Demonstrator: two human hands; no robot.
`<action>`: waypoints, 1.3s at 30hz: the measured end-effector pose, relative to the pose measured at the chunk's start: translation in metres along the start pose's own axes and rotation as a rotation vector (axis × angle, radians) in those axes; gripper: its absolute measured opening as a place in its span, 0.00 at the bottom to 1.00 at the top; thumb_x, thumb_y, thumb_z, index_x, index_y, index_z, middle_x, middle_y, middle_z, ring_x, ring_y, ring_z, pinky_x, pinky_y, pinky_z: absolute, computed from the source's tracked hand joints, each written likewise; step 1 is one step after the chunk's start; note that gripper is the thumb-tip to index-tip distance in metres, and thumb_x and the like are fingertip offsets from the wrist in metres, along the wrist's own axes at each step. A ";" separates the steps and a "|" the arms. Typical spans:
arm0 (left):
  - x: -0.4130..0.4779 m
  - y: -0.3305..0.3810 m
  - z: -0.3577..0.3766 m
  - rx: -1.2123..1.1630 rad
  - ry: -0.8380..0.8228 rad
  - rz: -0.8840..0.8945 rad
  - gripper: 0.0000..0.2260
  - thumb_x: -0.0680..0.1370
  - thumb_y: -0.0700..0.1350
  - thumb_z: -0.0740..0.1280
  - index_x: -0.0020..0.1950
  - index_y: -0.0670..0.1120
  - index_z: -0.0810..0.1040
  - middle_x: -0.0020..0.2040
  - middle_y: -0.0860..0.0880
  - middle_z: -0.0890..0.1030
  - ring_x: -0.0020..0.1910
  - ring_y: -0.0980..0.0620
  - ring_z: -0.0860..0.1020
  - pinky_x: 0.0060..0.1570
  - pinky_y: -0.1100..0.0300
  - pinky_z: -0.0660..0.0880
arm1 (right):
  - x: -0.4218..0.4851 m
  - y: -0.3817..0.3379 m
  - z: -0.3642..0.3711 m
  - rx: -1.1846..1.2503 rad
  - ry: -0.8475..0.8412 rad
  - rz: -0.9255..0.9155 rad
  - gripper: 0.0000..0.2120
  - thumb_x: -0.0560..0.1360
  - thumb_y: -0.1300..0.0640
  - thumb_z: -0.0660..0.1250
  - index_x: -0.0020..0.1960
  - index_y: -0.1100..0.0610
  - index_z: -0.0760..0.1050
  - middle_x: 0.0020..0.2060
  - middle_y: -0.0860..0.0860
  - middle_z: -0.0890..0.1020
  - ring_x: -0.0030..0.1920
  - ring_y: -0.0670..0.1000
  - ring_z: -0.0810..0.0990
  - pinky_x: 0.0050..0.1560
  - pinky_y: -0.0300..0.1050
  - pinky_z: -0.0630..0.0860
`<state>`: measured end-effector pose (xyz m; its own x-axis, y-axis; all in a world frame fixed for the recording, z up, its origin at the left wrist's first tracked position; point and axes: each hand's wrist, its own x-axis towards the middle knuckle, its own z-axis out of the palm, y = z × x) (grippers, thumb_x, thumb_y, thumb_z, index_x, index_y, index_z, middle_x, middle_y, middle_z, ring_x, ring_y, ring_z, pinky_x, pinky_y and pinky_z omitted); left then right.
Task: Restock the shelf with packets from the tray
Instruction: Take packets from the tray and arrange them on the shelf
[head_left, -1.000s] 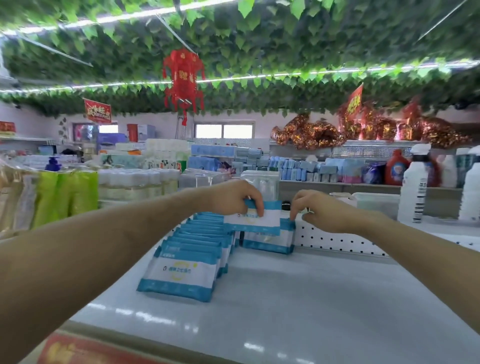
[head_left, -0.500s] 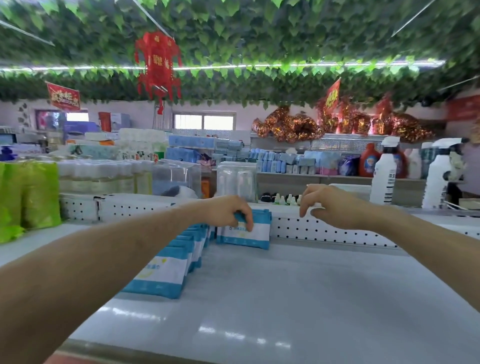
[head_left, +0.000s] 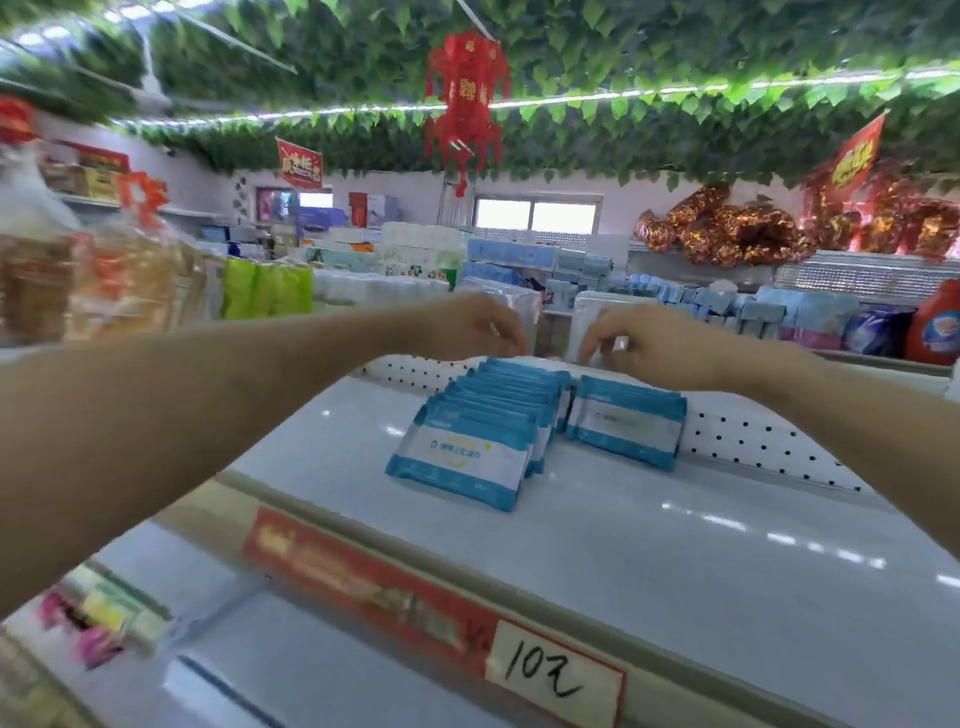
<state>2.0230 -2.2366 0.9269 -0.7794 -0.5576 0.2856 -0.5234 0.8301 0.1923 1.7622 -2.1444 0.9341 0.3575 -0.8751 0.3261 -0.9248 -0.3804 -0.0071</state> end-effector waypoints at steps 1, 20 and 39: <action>-0.020 -0.009 -0.010 0.013 0.023 -0.063 0.09 0.84 0.48 0.66 0.61 0.51 0.83 0.54 0.57 0.82 0.53 0.58 0.80 0.58 0.57 0.77 | 0.017 -0.019 0.006 0.013 0.003 -0.052 0.11 0.81 0.61 0.66 0.54 0.46 0.82 0.49 0.36 0.78 0.51 0.37 0.77 0.50 0.36 0.70; -0.486 -0.040 -0.051 0.226 0.190 -1.011 0.08 0.83 0.48 0.67 0.61 0.52 0.83 0.46 0.63 0.81 0.46 0.62 0.80 0.53 0.56 0.77 | 0.128 -0.428 0.155 0.145 -0.204 -0.992 0.14 0.80 0.59 0.66 0.62 0.48 0.81 0.51 0.41 0.78 0.51 0.44 0.76 0.55 0.45 0.73; -0.699 -0.034 0.250 -0.093 -0.249 -1.466 0.13 0.82 0.46 0.64 0.65 0.52 0.80 0.64 0.50 0.79 0.63 0.48 0.78 0.64 0.54 0.73 | 0.003 -0.537 0.469 0.139 -0.890 -0.991 0.18 0.82 0.63 0.57 0.66 0.54 0.79 0.67 0.50 0.79 0.63 0.52 0.77 0.67 0.55 0.74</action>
<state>2.4995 -1.8755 0.4860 0.3656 -0.8534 -0.3714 -0.8584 -0.4635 0.2199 2.3210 -2.0832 0.4956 0.8768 -0.0892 -0.4726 -0.2255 -0.9442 -0.2402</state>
